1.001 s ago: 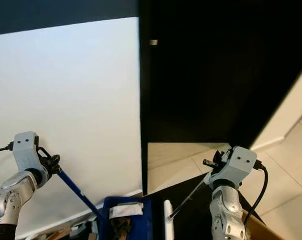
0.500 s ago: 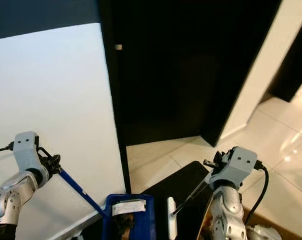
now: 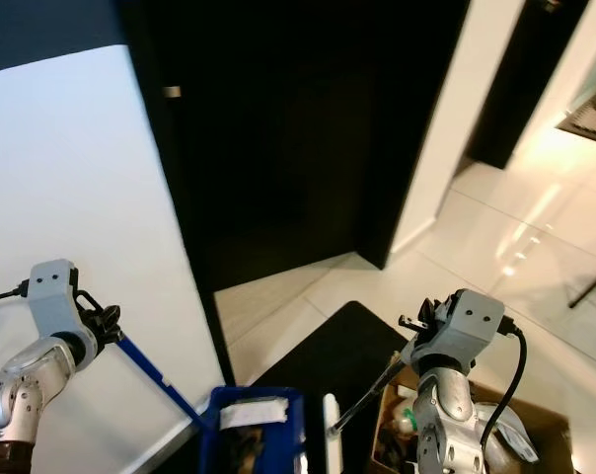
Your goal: Sweep floor
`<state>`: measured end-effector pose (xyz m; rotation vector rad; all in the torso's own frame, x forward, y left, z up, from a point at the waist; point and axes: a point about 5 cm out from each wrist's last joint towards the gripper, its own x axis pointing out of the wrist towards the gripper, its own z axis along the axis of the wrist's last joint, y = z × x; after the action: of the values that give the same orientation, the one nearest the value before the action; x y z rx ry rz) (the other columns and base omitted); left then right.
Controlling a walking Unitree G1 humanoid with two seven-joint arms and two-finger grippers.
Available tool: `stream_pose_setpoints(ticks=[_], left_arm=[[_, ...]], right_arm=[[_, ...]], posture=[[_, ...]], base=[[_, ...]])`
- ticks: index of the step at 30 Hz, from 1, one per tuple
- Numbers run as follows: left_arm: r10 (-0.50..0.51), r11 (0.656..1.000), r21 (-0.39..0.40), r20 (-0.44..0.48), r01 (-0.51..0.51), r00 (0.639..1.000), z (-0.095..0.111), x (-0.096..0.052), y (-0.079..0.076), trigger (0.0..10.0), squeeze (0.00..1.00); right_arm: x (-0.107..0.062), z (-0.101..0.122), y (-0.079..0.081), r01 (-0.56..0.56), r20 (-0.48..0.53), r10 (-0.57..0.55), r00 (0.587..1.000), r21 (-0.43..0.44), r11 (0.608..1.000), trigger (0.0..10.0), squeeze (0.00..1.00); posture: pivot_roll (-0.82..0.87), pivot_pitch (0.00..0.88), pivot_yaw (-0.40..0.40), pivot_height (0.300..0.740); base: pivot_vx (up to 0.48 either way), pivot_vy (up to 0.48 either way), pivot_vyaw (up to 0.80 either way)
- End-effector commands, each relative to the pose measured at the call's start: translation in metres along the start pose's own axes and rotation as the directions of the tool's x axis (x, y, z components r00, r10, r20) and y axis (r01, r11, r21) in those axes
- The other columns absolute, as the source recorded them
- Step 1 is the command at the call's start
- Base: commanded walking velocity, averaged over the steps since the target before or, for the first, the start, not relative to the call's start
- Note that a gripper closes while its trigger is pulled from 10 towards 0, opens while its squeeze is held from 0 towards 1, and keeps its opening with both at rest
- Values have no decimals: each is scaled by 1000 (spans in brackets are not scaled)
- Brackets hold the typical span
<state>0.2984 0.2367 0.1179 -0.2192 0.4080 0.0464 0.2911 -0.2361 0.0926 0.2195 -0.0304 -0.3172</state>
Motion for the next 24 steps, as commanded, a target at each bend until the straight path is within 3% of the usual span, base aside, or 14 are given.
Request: stream_pose_setpoints(ticks=[1,17,20,24], left_arm=[[-4,1000,-14,24,4,1000,3,-2,4,10000,0],[-3,1000,-14,24,3,1000,3,-3,3,10000,0],[-3,1000,-13,23,3,1000,3,-3,3,10000,0],[5,1000,-6,25,-5,1000,4,-3,5,10000,0]], right_arm=[[1,5,2,-6,21,6,1000,10,1000,10000,0],[0,5,2,-10,22,10,1000,4,1000,10000,0],[0,9,7,-54,47,57,997,-61,997,10000,0],[3,28,25,-160,113,179,977,-155,975,10000,0]], posture=[[-37,64,44,740],[-36,69,44,740],[-36,69,44,740],[-36,69,44,740]], base=[[0,0,-563],[0,0,-559],[0,0,0],[0,0,0]])
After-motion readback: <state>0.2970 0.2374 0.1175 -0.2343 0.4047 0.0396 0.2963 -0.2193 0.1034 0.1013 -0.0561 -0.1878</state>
